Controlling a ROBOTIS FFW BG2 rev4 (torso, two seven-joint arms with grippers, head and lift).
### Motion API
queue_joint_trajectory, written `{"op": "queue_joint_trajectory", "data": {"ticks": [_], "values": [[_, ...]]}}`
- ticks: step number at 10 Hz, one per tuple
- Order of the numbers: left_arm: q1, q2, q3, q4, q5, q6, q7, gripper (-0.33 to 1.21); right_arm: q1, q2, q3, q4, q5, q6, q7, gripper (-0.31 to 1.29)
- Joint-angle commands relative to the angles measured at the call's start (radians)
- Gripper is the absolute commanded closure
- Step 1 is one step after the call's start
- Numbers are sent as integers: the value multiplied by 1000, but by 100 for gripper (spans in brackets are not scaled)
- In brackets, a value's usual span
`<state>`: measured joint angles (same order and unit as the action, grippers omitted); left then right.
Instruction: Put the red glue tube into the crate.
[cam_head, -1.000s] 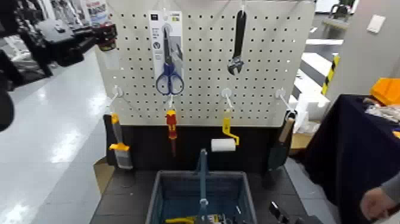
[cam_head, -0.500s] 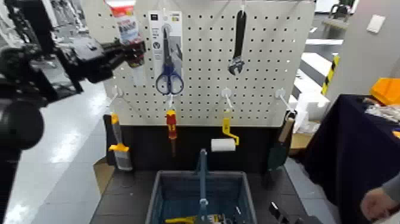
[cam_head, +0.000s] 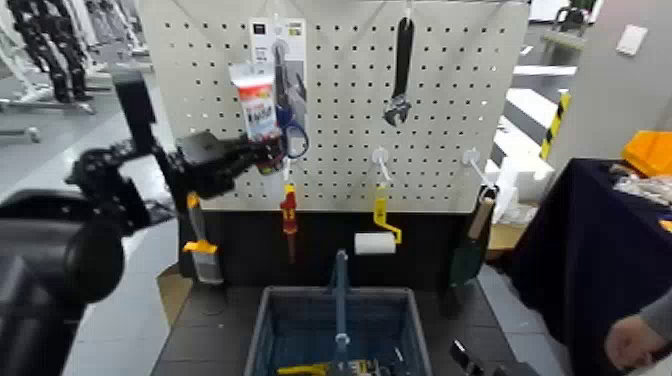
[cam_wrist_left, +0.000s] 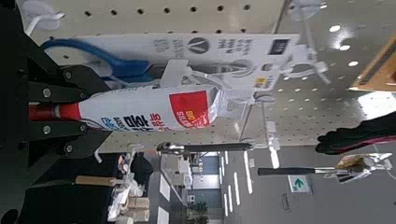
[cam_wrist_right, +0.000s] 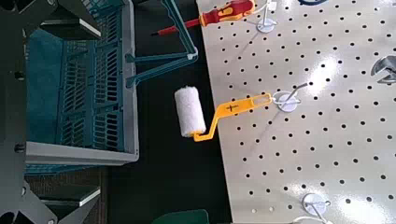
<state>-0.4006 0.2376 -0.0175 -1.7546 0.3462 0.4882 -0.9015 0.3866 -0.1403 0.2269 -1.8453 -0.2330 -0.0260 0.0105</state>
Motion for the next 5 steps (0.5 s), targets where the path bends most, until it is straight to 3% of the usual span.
{"op": "queue_joint_trajectory", "data": {"ticks": [1,5], "values": [[57,-23,-25,24,14,12,3,118,0,-1,0,-2,0,3,0,14],[140,-43,-58,44,-16,39,9,118,2,-4,2,-3,-3,6,-1,14]]}}
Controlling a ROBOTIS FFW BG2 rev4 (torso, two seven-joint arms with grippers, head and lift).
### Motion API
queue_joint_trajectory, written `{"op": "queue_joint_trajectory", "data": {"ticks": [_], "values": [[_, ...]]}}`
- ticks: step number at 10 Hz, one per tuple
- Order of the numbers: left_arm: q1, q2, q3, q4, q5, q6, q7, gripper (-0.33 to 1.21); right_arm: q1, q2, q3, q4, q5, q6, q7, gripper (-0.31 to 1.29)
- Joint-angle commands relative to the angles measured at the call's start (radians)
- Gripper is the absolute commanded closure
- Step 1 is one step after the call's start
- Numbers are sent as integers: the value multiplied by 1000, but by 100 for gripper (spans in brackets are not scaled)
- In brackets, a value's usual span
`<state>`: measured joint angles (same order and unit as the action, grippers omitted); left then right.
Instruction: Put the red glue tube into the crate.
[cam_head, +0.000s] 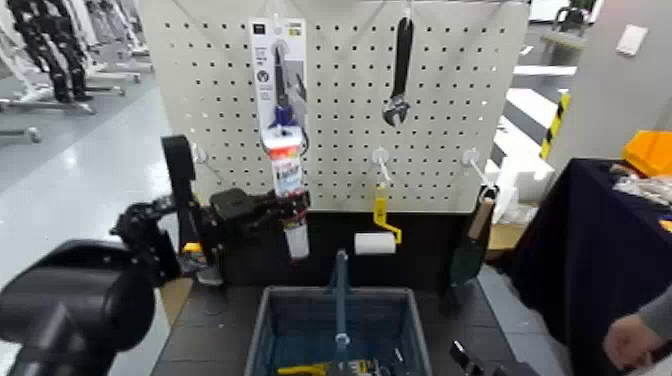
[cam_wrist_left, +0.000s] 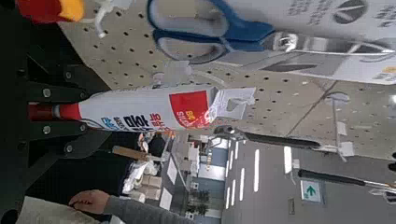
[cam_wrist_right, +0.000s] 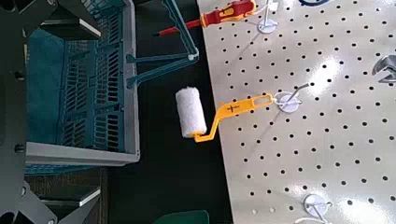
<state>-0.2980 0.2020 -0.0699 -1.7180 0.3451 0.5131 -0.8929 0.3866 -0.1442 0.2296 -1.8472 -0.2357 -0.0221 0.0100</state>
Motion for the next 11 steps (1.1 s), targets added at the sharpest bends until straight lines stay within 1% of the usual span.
{"op": "queue_joint_trajectory", "data": {"ticks": [1,5,8,11], "values": [[53,-7,-8,24,-26,16,0,118,0,0,-1,-1,-1,2,1,14],[76,-16,-31,141,-40,-5,-20,118,0,-2,-1,0,-5,4,5,14],[77,-23,-47,222,-41,-25,-32,118,0,3,-4,3,-5,4,15,14],[76,-29,-64,271,-41,-38,-35,118,0,3,-4,3,-5,4,16,14]]}}
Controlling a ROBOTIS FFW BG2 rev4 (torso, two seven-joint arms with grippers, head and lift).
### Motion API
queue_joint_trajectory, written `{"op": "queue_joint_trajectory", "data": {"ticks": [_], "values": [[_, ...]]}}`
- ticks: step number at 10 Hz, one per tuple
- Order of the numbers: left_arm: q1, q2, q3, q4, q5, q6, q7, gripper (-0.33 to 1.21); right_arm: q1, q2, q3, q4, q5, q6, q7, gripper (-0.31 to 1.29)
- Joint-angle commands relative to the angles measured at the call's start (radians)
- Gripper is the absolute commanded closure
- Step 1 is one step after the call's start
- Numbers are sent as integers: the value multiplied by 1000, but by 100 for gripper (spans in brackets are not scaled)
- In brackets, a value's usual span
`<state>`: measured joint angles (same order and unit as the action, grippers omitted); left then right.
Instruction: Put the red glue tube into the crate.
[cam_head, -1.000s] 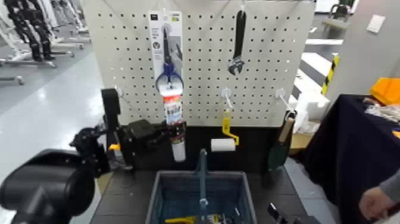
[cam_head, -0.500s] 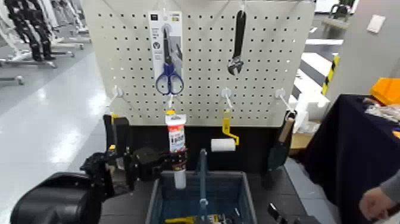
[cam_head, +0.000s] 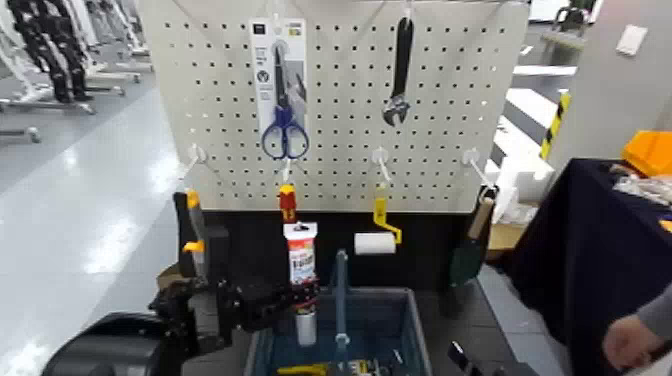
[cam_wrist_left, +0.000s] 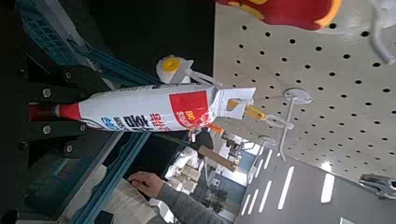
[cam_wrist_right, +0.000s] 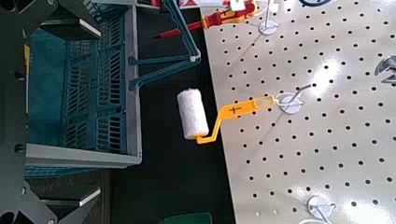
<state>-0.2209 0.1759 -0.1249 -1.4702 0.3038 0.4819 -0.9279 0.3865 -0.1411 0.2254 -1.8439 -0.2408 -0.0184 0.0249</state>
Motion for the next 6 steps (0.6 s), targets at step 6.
{"op": "queue_joint_trajectory", "data": {"ticks": [6], "values": [[-3,-7,-33,59,-12,-8,-6,118,0,0,0,0,-2,0,3,14]]}}
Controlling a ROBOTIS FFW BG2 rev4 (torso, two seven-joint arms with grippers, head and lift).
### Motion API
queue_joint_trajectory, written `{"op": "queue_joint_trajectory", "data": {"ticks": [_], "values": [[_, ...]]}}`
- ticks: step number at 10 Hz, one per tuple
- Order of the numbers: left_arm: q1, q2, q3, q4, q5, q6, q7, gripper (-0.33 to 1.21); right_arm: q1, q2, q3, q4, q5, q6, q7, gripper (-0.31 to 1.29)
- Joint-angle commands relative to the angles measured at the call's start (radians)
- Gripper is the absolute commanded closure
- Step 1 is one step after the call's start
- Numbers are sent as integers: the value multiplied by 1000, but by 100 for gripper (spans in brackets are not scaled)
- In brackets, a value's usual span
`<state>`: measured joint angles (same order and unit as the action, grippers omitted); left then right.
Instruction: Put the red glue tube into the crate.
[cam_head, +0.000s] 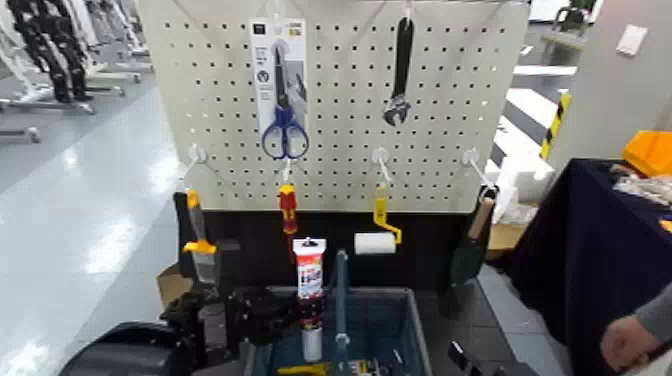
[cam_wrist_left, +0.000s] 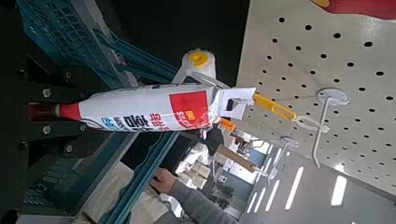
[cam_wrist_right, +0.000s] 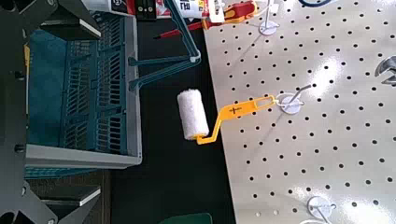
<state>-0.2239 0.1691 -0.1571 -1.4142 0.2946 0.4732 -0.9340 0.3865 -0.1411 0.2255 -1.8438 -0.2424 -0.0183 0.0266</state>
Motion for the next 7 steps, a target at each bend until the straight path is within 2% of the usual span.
{"op": "queue_joint_trajectory", "data": {"ticks": [1,7], "values": [[-2,0,-6,9,-3,-1,0,118,0,0,-2,0,0,0,1,14],[-2,0,-13,34,-23,-2,-3,118,0,2,-3,5,-3,0,12,14]]}}
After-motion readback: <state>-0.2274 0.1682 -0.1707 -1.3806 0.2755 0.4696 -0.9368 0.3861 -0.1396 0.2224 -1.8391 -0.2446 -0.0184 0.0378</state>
